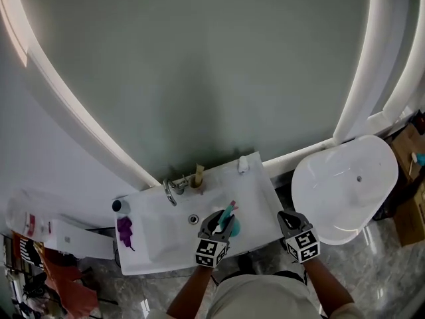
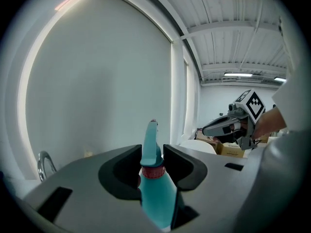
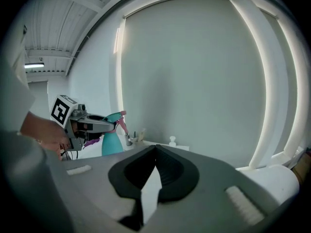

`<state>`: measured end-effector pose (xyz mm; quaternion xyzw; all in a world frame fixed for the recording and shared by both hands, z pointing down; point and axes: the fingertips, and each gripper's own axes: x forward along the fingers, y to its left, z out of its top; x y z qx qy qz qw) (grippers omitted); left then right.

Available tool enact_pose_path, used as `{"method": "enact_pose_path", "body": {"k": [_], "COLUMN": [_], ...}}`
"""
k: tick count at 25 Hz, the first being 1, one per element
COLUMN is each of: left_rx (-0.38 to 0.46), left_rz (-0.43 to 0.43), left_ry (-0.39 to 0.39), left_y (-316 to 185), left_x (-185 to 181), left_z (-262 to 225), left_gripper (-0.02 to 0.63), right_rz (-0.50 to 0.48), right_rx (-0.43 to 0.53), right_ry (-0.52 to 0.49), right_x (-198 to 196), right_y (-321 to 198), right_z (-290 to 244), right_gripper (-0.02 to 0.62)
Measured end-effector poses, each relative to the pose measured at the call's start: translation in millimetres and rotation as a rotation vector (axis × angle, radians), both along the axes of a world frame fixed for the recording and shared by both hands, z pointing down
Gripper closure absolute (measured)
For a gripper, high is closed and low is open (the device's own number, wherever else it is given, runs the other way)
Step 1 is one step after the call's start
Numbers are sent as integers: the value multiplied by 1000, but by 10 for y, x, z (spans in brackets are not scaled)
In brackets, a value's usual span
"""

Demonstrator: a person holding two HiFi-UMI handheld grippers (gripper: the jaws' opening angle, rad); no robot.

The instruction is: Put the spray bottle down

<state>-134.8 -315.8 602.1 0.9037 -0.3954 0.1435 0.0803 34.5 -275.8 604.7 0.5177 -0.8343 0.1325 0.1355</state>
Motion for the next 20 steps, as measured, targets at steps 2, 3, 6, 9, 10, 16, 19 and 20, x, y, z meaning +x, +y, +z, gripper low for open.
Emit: {"method": "enact_pose_path", "body": {"k": [2, 3, 6, 9, 10, 16, 19, 20], "left_rx": [-1, -2, -11, -15, -14, 5, -9, -16], "left_rz": [25, 39, 73, 96, 104, 134, 146, 154], "left_ry": [-2, -1, 9, 16, 14, -6, -26, -33], "left_y": [-106, -153, -284, -409, -444, -701, -847, -886], "left_x": [24, 46, 136, 255, 303, 614, 773, 820], "left_z": [57, 88, 186, 257, 276, 413, 600, 670], "left_gripper": [468, 467, 467, 466, 467, 466, 466, 466], "right_rz": [22, 31, 48, 68, 77, 118, 117, 114], "right_rx": [-7, -11, -22, -31, -35, -73, -93, -101], "right_ry": [5, 8, 17, 19, 19, 14, 2, -2], "right_x": [7, 9, 19, 82, 121, 406, 492, 502], "right_y": [-61, -87, -132, -142, -138, -195, -257, -276], "right_z": [34, 52, 93, 126, 141, 285, 372, 406], "right_gripper": [584, 584, 584, 584, 584, 584, 584, 584]}}
